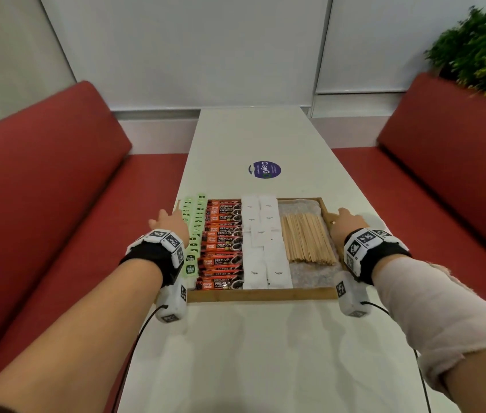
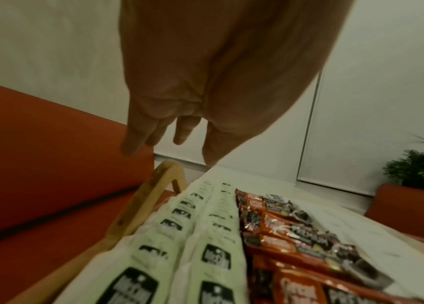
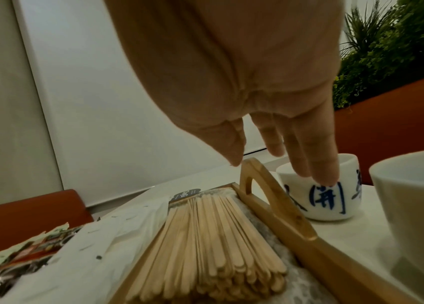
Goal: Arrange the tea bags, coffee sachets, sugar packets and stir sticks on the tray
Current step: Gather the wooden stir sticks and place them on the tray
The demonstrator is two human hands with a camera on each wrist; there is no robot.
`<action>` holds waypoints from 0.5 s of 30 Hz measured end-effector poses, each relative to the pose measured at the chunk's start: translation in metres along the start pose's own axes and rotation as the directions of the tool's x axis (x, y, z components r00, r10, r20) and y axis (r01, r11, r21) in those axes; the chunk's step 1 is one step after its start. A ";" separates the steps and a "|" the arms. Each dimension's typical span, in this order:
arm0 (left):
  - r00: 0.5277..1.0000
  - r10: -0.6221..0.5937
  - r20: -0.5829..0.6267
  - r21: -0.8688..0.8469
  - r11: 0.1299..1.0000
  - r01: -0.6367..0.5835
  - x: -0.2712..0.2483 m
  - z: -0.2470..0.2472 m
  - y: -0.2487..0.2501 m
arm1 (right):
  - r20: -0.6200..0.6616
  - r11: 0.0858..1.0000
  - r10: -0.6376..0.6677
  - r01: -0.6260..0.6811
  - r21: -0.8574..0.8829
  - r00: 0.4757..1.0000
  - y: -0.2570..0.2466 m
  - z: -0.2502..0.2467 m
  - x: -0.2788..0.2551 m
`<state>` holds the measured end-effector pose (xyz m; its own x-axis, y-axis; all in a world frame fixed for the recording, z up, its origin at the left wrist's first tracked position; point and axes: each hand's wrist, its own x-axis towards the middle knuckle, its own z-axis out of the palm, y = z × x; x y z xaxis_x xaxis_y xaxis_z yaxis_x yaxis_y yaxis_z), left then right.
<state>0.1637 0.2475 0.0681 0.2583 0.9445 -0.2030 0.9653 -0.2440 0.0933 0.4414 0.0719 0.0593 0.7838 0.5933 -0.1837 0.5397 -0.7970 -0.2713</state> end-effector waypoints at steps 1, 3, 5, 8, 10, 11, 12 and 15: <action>1.000 -0.025 0.011 0.004 1.000 0.025 0.002 0.003 -0.004 | 0.007 1.000 -0.004 0.004 -0.001 1.000 0.001 0.003 0.002; 0.999 -0.028 0.041 -0.011 1.000 0.028 0.006 0.006 -0.009 | 0.014 0.999 -0.030 0.030 0.014 0.999 0.005 0.010 0.005; 0.998 -0.001 0.064 -0.004 1.000 0.001 0.008 0.006 -0.014 | 0.006 0.999 -0.050 0.049 0.012 0.999 0.008 0.015 0.008; 0.998 0.050 0.028 0.040 0.998 -0.051 0.012 0.008 -0.019 | -0.028 0.997 -0.070 0.069 -0.017 0.997 0.011 0.020 0.014; 0.998 0.068 -0.004 0.048 0.997 -0.068 0.014 0.010 -0.022 | -0.063 0.995 -0.086 0.083 -0.046 0.994 0.013 0.023 0.017; 0.998 0.066 -0.022 0.042 0.997 -0.065 0.015 0.010 -0.024 | -0.080 0.995 -0.094 0.090 -0.053 0.992 0.013 0.023 0.019; 0.997 0.067 -0.039 0.039 0.997 -0.065 0.018 0.011 -0.025 | -0.091 0.994 -0.103 0.099 -0.055 0.990 0.013 0.023 0.021; 0.993 0.098 -0.058 0.078 0.993 -0.094 0.027 0.010 -0.024 | -0.104 0.989 -0.140 0.134 -0.069 0.985 0.011 0.023 0.031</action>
<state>0.1481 0.2763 0.0512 0.3494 0.9271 -0.1360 0.9369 -0.3478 0.0360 0.4642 0.0844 0.0291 0.7280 0.6841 -0.0446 0.6593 -0.7165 -0.2280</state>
